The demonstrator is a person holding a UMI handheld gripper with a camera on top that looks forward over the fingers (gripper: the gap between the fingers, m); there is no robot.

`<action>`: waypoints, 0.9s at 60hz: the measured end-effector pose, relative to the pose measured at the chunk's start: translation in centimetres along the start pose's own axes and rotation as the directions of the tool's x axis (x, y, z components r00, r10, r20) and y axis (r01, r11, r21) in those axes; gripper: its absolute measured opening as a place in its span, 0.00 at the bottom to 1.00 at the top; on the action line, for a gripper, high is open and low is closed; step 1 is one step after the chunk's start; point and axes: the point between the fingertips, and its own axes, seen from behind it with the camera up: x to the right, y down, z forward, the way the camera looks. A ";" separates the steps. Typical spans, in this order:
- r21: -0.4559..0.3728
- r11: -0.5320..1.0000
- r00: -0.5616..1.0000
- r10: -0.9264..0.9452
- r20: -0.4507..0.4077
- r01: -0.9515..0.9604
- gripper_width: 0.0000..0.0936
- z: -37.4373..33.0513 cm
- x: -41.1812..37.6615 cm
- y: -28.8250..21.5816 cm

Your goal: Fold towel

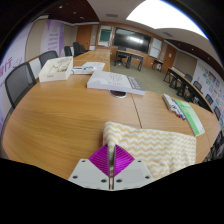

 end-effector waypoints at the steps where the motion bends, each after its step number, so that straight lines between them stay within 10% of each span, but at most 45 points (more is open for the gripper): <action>1: 0.000 1.000 1.000 0.013 0.016 -0.013 0.03 -0.5 -0.7 -0.1; 16: 0.118 0.958 0.910 0.205 0.360 -0.262 0.04 -10.6 -3.4 -10.5; 33: 0.015 0.942 0.925 0.325 0.195 -0.334 0.07 -4.4 10.8 -3.3; 49: 0.030 0.966 0.963 0.252 0.093 -0.256 0.93 -4.3 19.9 -0.7; 54: 0.042 0.981 0.980 0.187 0.073 -0.190 0.91 -6.1 20.7 -1.1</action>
